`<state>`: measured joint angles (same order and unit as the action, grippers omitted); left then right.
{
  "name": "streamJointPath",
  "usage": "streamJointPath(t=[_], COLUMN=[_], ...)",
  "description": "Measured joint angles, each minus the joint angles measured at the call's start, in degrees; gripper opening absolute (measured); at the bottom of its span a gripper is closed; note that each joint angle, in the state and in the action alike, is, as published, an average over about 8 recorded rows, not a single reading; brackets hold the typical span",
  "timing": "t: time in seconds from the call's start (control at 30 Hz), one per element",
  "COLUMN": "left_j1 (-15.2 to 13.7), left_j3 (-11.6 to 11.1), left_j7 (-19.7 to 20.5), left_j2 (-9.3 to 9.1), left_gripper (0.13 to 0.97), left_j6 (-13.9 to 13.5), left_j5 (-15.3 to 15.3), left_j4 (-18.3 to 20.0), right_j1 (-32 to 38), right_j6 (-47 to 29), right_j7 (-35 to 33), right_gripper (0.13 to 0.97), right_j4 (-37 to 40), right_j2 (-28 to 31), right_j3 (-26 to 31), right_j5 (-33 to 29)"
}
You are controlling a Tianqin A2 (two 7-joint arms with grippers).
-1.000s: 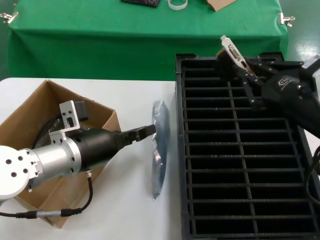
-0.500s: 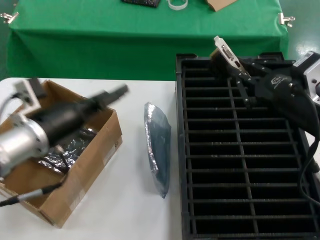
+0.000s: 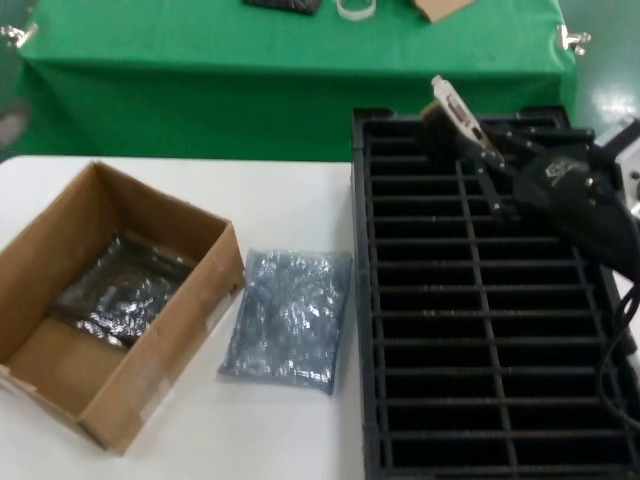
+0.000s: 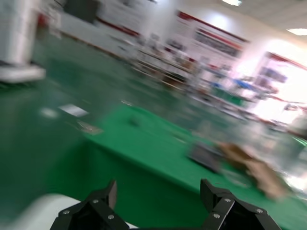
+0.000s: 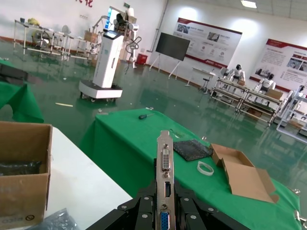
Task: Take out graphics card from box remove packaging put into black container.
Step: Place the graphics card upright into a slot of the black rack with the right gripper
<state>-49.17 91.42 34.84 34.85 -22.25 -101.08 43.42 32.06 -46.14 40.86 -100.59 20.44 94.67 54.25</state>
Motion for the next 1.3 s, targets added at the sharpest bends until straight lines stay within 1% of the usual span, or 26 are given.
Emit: streamJointPath(t=[0.13, 0.2, 0.23, 0.27, 0.33, 0.4, 0.5, 0.57, 0.63, 0.8, 0.9, 0.93, 1.13, 1.2, 1.3], left_j1=[-4.57, -6.77, -7.72, -8.58, -9.93, -10.71, -11.06, -10.91, -10.53, -9.00, -8.04, -7.73, -6.11, -5.69, -5.14], left_j3=[-4.17, -5.39, -5.36, -4.81, -2.55, 1.18, 8.44, 13.36, 18.36, 30.47, 37.14, 39.35, 52.55, 56.46, 61.08], left_j7=[-9.81, -14.70, -16.60, -17.90, -18.69, -16.89, -10.51, -5.56, -0.51, 11.88, 18.83, 21.16, 35.48, 40.41, 48.08], left_j2=[0.65, 1.09, 1.32, 1.56, 2.02, 2.37, 2.63, 2.59, 2.43, 1.76, 1.27, 1.10, -0.03, -0.40, -0.90], left_gripper=[0.598, 0.588, 0.588, 0.574, 0.547, 0.520, 0.479, 0.479, 0.479, 0.377, 0.315, 0.315, 0.225, 0.195, 0.182], left_j6=[5.34, 8.46, 10.23, 12.10, 16.29, 20.44, 25.92, 28.41, 29.95, 31.53, 31.97, 32.11, 33.05, 33.64, 34.93], left_j5=[1.44, 2.92, 4.00, 5.38, 8.76, 12.77, 19.13, 22.63, 25.59, 31.52, 34.63, 35.64, 41.17, 43.42, 48.18], left_j4=[-9.92, -14.88, -17.16, -19.43, -23.61, -27.10, -31.28, -33.36, -34.96, -37.00, -37.48, -37.60, -38.00, -38.14, -38.50], right_j1=[-0.32, -0.37, -0.36, -0.33, -0.23, -0.07, 0.23, 0.48, 0.75, 1.37, 1.58, 1.61, 1.54, 1.47, 1.35], right_j6=[1.11, 1.62, 1.85, 2.08, 2.51, 2.90, 3.40, 3.68, 3.90, 4.28, 4.51, 4.60, 5.31, 5.56, 5.91], right_j7=[-1.14, -1.71, -1.97, -2.23, -2.75, -3.21, -3.85, -4.22, -4.53, -4.95, -5.03, -5.06, -5.24, -5.31, -5.36], right_gripper=[0.192, 0.192, 0.192, 0.192, 0.192, 0.192, 0.192, 0.192, 0.192, 0.192, 0.192, 0.192, 0.192, 0.192, 0.192], right_j4=[0.91, 1.47, 1.76, 2.06, 2.70, 3.33, 4.23, 4.79, 5.30, 6.18, 6.43, 6.49, 6.69, 6.76, 6.81], right_j2=[0.63, 0.98, 1.15, 1.32, 1.67, 1.99, 2.45, 2.75, 3.05, 3.78, 4.16, 4.28, 5.04, 5.27, 5.60], right_j3=[0.03, 0.11, 0.16, 0.23, 0.40, 0.60, 0.95, 1.22, 1.50, 2.18, 2.46, 2.53, 2.82, 2.90, 3.04], right_j5=[1.86, 2.84, 3.31, 3.78, 4.72, 5.60, 6.82, 7.57, 8.23, 9.40, 9.83, 9.97, 10.94, 11.28, 11.68])
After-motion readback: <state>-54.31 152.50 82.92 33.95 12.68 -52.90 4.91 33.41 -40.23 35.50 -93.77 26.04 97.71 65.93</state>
